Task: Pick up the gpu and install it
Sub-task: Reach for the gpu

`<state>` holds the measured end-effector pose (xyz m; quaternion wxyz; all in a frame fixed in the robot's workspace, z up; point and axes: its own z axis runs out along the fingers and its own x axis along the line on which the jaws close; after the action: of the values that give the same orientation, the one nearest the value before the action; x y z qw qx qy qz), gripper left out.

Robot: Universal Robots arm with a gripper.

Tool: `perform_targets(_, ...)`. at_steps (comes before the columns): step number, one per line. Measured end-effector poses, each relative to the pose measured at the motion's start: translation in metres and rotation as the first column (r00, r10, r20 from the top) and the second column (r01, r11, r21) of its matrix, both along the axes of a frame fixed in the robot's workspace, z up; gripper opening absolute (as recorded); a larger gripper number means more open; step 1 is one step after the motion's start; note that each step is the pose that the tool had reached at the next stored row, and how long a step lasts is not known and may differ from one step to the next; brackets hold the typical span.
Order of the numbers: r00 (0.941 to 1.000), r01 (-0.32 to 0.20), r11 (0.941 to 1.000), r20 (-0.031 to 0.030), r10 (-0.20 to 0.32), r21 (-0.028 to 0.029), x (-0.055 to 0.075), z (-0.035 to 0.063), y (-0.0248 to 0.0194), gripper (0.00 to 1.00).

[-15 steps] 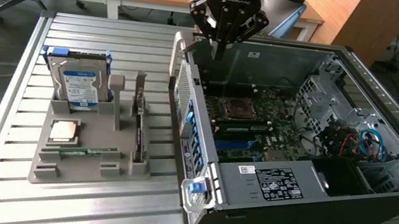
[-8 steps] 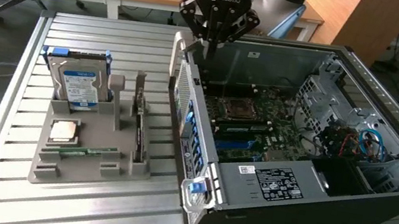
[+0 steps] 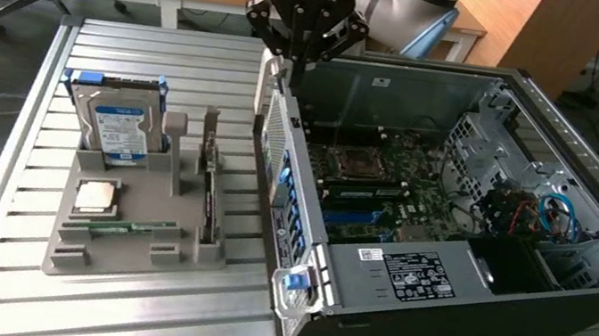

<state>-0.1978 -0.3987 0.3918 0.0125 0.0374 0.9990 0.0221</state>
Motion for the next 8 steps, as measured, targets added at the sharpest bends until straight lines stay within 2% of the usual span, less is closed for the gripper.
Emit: perform_targets(8,1.0000,0.000,1.0000,0.0001,0.000,0.0001,-0.023,-0.0006,0.0005,0.11)
